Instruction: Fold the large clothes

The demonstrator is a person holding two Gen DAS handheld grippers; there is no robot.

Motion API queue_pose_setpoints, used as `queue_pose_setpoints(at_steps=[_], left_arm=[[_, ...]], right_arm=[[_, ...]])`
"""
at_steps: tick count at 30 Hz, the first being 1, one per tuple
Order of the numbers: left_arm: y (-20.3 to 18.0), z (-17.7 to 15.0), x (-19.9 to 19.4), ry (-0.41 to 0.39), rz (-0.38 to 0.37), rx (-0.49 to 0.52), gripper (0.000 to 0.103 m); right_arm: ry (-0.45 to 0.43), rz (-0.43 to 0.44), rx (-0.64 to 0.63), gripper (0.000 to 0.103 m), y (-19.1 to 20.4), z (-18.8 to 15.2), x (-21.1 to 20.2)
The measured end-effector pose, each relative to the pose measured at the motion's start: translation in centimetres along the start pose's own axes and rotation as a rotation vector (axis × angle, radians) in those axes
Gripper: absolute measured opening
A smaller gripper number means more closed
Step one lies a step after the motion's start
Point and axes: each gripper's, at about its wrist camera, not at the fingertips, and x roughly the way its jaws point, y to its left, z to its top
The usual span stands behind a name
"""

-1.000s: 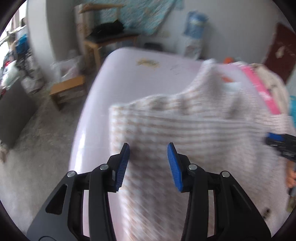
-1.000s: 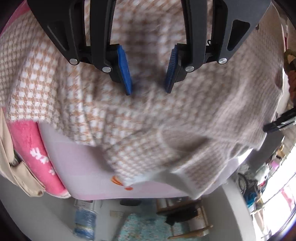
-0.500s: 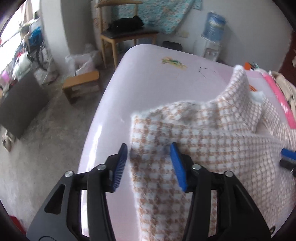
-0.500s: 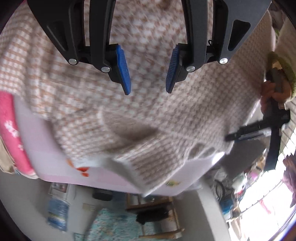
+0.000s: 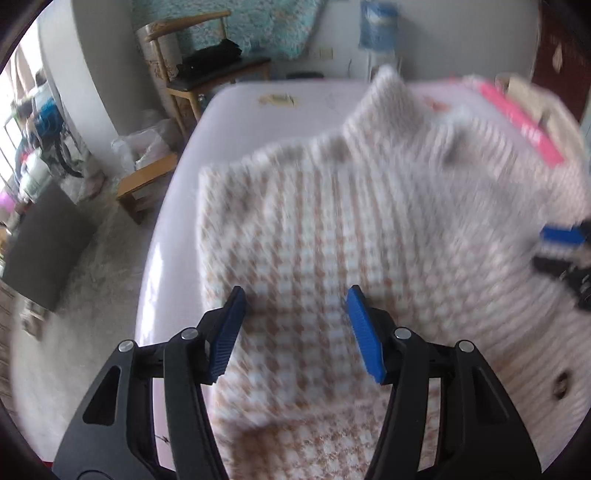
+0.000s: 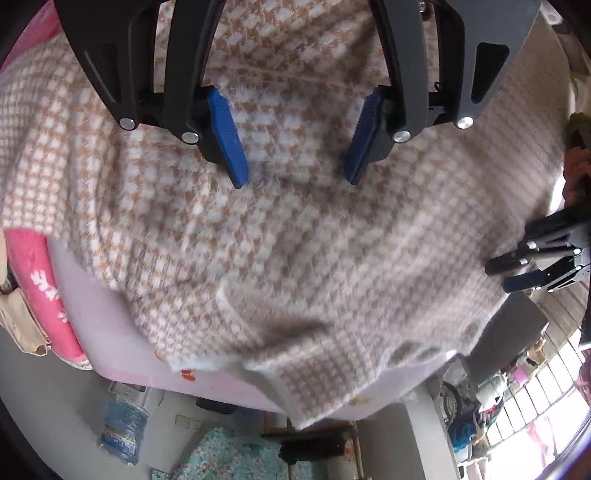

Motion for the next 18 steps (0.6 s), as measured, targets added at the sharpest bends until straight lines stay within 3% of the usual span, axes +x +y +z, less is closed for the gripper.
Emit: queue_pose_setpoints(at_steps=[2, 7, 11, 18], left_arm=[[-0.7, -0.2, -0.4, -0.026, 0.046, 0.024, 0.055], [-1.1, -0.4, -2.8, -0.06, -0.007, -0.023, 0.058], [-2.2, -1.3, -1.1, 0.014, 0.018, 0.006, 0.06], [-3.2, -0.6, -3.8, -0.041, -0.009, -0.007, 0.063]], right_arm=[[0.004, -0.016, 0.006, 0.055, -0.1, -0.2, -0.7], [-0.059, -0.054, 0.05, 0.059, -1.1, -1.6, -3.5], [-0.003, -0.056, 0.117, 0.059, -3.2, -3.1, -1.4], [-0.044, -0.064, 0.143, 0.064, -4.1, -3.5, -4.9]])
